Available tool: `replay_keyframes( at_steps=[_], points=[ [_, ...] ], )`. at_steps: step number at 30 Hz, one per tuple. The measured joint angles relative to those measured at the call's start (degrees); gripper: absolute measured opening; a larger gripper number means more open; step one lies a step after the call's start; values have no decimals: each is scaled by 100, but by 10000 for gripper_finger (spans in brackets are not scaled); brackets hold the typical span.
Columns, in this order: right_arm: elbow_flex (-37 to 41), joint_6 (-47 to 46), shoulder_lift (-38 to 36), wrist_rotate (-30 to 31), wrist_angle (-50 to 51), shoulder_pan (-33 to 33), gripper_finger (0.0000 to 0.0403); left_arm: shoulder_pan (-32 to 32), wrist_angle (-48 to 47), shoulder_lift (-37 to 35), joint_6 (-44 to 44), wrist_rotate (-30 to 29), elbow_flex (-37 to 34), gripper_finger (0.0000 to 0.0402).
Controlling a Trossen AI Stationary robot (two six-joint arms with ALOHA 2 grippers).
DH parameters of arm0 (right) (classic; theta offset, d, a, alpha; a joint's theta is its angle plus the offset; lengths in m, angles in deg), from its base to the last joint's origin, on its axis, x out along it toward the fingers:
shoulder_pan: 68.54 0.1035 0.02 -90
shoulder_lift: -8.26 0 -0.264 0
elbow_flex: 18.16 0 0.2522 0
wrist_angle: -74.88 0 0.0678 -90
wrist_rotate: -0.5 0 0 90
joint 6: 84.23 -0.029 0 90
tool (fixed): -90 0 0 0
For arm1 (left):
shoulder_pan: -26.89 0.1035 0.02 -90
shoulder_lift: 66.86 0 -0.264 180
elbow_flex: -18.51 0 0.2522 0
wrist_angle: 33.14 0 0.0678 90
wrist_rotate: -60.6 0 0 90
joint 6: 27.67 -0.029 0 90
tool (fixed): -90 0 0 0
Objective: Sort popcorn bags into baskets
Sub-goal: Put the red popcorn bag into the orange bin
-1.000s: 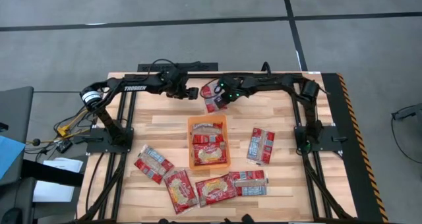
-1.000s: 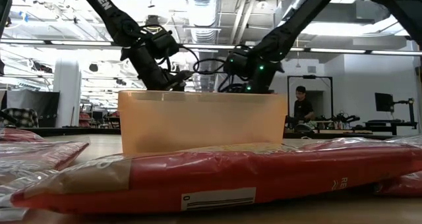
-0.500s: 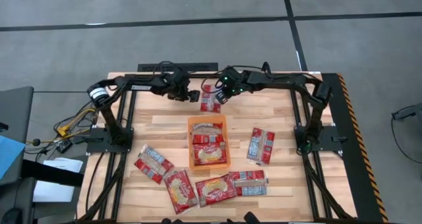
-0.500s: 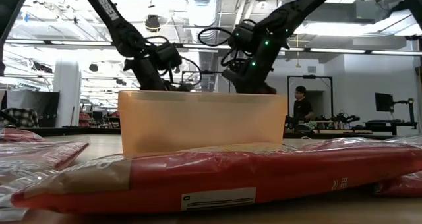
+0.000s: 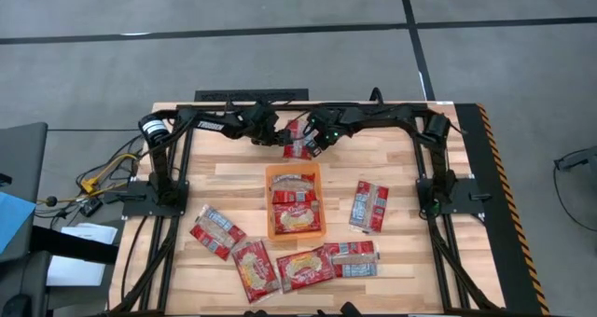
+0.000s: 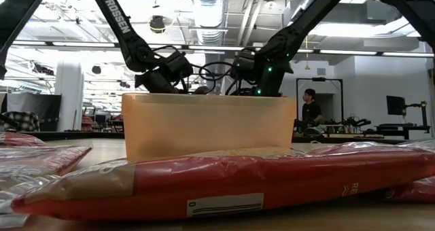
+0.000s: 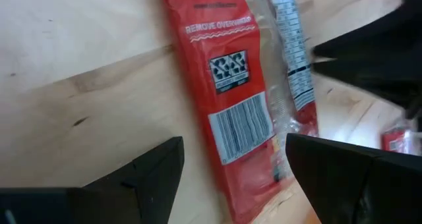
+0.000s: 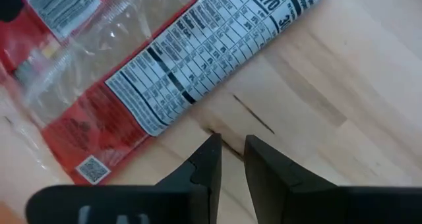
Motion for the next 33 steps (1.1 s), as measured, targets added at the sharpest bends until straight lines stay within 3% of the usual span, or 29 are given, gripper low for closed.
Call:
replay_keyframes(
  at_steps=[9, 14, 20, 25, 33],
  points=[
    [-10, 425, 33, -543, -585, -12, 93, -32, 139, -2, -5, -38, -4, 260],
    [-14, 753, 33, -1331, -1046, 17, 93, -37, 160, -2, -2, -51, -7, 250],
    [-15, 724, 31, -1303, -1213, -7, 93, -37, 160, 0, -138, -10, -9, 228],
    [-21, 763, 29, -1311, -1215, -87, 93, -59, 160, 11, -247, -33, -10, 166],
    [-21, 801, -110, -1315, -1215, -132, 93, -70, 160, 11, -614, -307, -15, 15]
  ],
)
